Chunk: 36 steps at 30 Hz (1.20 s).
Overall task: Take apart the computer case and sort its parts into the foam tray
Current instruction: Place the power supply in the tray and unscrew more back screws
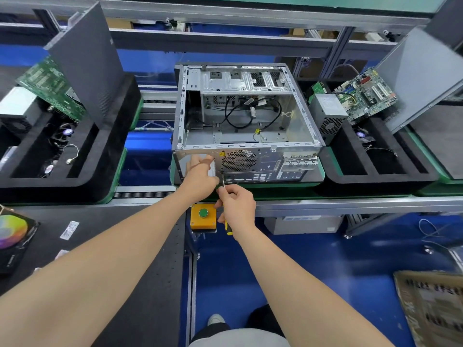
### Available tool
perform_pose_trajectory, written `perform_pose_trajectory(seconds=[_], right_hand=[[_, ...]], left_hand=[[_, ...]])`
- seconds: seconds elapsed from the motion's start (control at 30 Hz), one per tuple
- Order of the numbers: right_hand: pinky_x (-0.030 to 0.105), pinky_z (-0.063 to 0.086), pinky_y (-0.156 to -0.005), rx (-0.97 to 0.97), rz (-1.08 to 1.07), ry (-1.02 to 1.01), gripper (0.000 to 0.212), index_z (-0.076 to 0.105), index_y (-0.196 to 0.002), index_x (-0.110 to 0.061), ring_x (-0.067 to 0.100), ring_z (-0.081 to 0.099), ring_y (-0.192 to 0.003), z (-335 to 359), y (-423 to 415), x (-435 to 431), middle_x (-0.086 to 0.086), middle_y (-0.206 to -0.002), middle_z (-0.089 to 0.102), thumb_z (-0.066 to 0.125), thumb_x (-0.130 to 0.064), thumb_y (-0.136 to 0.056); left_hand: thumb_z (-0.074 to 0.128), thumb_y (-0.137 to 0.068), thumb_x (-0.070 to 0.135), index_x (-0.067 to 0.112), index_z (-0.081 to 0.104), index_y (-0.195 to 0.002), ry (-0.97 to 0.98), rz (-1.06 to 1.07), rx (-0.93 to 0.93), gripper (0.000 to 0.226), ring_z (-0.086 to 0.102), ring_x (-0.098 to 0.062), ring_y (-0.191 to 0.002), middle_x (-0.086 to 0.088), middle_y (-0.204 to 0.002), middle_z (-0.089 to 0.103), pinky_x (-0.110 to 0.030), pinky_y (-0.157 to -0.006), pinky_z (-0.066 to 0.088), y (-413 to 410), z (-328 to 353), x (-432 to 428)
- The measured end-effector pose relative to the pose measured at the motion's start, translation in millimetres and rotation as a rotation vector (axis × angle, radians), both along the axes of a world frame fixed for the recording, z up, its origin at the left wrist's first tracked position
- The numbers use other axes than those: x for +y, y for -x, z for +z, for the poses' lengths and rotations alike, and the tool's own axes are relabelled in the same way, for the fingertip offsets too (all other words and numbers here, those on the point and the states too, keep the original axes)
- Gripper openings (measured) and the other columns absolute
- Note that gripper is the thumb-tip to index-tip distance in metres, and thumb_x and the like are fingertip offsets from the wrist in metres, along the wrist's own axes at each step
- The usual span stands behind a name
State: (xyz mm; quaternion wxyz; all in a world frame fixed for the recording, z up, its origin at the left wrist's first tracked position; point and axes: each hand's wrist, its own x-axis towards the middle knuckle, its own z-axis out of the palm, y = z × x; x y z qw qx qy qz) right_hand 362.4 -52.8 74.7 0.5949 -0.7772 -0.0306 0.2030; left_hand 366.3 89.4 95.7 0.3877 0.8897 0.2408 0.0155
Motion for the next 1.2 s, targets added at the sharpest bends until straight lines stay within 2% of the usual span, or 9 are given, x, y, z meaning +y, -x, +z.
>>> perform_pose_trajectory(seconds=[0.07,0.13,0.3,0.47,0.53,0.6,0.73,0.9,1.2], right_hand=[[0.038,0.06,-0.065,-0.052,-0.024,0.064,0.018,0.072,-0.093,-0.027,0.024,0.069,-0.057,-0.9,0.5,1.7,-0.005,-0.066,0.075,0.061,-0.034,-0.105],[0.047,0.062,-0.076,-0.071,-0.051,0.101,0.016,0.07,-0.089,-0.032,0.025,0.073,-0.07,-1.3,0.5,3.5,-0.008,-0.064,0.074,0.063,-0.035,-0.103],[0.052,0.063,-0.076,-0.048,-0.087,0.114,0.016,0.072,-0.089,-0.028,0.022,0.073,-0.063,1.5,0.2,6.8,-0.007,-0.063,0.074,0.065,-0.034,-0.103],[0.053,0.063,-0.078,-0.027,-0.096,0.148,0.017,0.074,-0.087,-0.028,0.027,0.073,-0.088,4.6,0.0,7.1,-0.008,-0.062,0.074,0.068,-0.037,-0.1],[0.052,0.063,-0.077,-0.019,-0.101,0.153,0.017,0.074,-0.085,-0.029,0.026,0.074,-0.085,5.4,-0.3,6.4,-0.009,-0.062,0.074,0.069,-0.038,-0.1],[0.052,0.064,-0.075,-0.012,-0.11,0.158,0.017,0.074,-0.084,-0.03,0.022,0.074,-0.077,5.7,-0.6,5.9,-0.01,-0.062,0.073,0.071,-0.038,-0.099],[0.051,0.064,-0.075,0.001,-0.113,0.182,0.014,0.077,-0.089,-0.028,0.025,0.075,-0.078,7.5,-1.4,5.3,-0.008,-0.064,0.074,0.073,-0.038,-0.098],[0.051,0.064,-0.077,0.019,-0.105,0.192,0.017,0.079,-0.098,-0.026,0.026,0.074,-0.087,9.3,-2.3,3.5,-0.005,-0.081,0.077,0.074,-0.041,-0.096],[0.051,0.064,-0.076,-0.007,-0.068,0.203,0.014,0.079,-0.099,-0.028,0.023,0.074,-0.086,7.1,-3.1,-0.2,-0.007,-0.082,0.076,0.072,-0.04,-0.097]], left_hand=[[0.058,-0.089,0.013,0.024,0.043,-0.141,0.171,0.004,0.016,0.055,0.062,-0.025,-0.095,-0.012,-0.102,0.06,-0.031,-0.07,0.05,-1.0,7.4,-3.4],[0.055,-0.09,0.014,0.024,0.04,-0.143,0.331,0.052,0.025,0.056,0.07,-0.021,-0.08,-0.01,-0.09,0.067,-0.034,-0.066,0.059,-1.8,13.9,-5.5],[0.062,-0.099,0.023,0.023,0.03,-0.155,0.517,0.181,0.025,0.064,0.073,-0.022,-0.088,-0.012,-0.109,0.07,-0.025,-0.063,0.059,-4.1,21.1,-10.8],[0.062,-0.099,0.016,0.024,0.038,-0.15,0.531,0.295,0.025,0.056,0.068,-0.032,-0.104,-0.015,-0.125,0.063,-0.044,-0.087,0.061,-10.5,23.2,-20.0],[0.063,-0.098,0.014,0.025,0.041,-0.15,0.471,0.343,0.032,0.057,0.065,-0.031,-0.108,-0.012,-0.131,0.06,-0.046,-0.094,0.058,-12.2,23.1,-25.0],[0.064,-0.097,0.014,0.026,0.042,-0.148,0.436,0.394,0.013,0.057,0.063,-0.03,-0.111,-0.011,-0.134,0.059,-0.043,-0.093,0.057,-13.1,23.9,-31.5],[0.06,-0.096,0.005,0.031,0.046,-0.148,0.449,0.532,-0.053,0.06,0.061,-0.027,-0.104,-0.01,-0.138,0.057,-0.029,-0.063,0.052,-13.2,22.6,-42.9],[0.055,-0.092,0.002,0.037,0.056,-0.141,0.717,0.721,-0.105,0.06,0.065,-0.028,-0.099,-0.008,-0.13,0.062,-0.044,-0.085,0.061,-13.4,25.0,-48.5],[0.058,-0.083,-0.002,0.028,0.061,-0.114,0.919,0.836,-0.159,0.044,0.071,-0.03,-0.097,-0.012,-0.105,0.072,-0.055,-0.085,0.06,-8.4,19.9,-53.1]])
